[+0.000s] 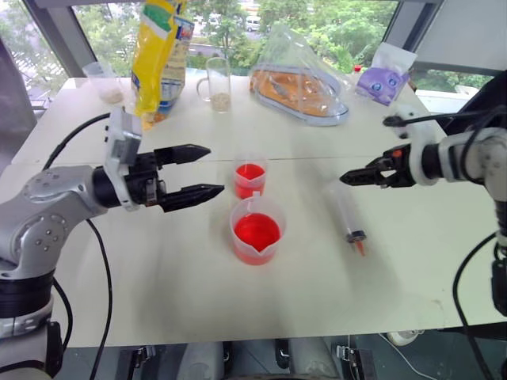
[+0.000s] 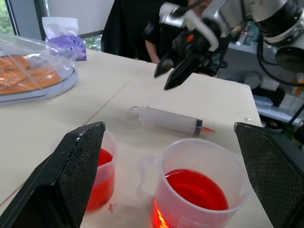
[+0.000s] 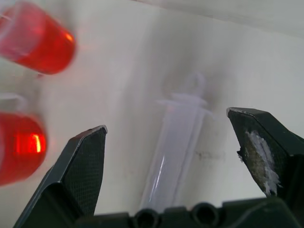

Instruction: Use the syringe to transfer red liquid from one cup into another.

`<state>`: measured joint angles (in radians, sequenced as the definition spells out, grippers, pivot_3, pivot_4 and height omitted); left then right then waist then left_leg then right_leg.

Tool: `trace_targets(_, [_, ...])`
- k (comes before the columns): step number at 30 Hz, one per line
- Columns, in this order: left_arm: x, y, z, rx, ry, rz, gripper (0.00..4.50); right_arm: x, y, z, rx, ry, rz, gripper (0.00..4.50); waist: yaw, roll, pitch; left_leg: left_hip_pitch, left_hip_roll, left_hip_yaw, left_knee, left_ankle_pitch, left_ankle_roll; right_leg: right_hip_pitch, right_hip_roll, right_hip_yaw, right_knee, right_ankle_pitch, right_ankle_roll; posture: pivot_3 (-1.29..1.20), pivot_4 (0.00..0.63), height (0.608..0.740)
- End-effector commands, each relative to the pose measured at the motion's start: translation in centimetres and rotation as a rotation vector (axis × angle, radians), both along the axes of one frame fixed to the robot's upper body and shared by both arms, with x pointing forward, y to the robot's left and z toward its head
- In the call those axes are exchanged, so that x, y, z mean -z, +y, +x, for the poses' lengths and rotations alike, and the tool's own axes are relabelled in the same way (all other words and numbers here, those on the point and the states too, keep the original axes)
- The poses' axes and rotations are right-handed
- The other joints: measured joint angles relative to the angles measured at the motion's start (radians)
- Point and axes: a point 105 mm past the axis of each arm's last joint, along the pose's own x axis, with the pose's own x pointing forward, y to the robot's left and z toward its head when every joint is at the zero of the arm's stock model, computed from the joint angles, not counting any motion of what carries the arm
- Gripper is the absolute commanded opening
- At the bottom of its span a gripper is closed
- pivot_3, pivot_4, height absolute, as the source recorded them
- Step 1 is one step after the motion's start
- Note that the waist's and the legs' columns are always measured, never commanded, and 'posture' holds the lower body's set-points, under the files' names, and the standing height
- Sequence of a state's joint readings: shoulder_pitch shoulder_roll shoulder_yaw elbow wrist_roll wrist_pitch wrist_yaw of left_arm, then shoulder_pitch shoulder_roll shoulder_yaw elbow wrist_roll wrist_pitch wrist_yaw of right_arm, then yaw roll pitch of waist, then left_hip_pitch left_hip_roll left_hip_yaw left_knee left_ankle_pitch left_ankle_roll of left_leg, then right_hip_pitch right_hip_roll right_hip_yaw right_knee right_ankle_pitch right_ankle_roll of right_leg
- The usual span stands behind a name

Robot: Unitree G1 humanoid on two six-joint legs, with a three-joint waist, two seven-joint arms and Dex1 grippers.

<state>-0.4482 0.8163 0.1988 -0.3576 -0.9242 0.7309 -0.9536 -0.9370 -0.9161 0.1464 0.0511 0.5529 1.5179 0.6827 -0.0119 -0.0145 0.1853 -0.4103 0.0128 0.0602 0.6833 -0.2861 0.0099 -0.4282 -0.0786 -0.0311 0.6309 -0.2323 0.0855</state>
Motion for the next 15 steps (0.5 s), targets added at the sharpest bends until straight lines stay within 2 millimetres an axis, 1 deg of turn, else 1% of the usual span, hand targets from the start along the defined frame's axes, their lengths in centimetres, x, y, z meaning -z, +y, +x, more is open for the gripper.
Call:
trace_targets(1, [-0.7,-0.2,-0.2,0.011,-0.050,0.003,4.50,0.7,0.0,0.2,0.042,0.040,-0.031,4.41,0.001,0.000,0.000,0.000,0.000,0.000,0.000,0.000,0.000,0.000,0.000,0.000,0.000,0.000,0.000,0.00,0.150,0.740])
trace_targets(10, [-0.4,-0.3,-0.5,-0.002,-0.049,-0.001,4.50,4.8,0.8,0.6,0.048,0.152,-0.111,4.41,0.000,0.000,0.000,-0.001,-0.001,0.000,0.000,-0.001,0.001,0.000,0.000,0.000,0.000,0.000,0.001,0.00,0.150,0.740])
trace_targets(15, [-0.3,-0.2,-0.6,-0.017,-0.046,-0.006,4.50,6.2,1.3,0.9,0.039,0.176,-0.133,4.41,-0.001,0.000,0.000,-0.001,-0.001,0.000,0.000,-0.001,0.001,0.000,0.000,0.000,0.000,0.000,0.001,0.00,0.150,0.740])
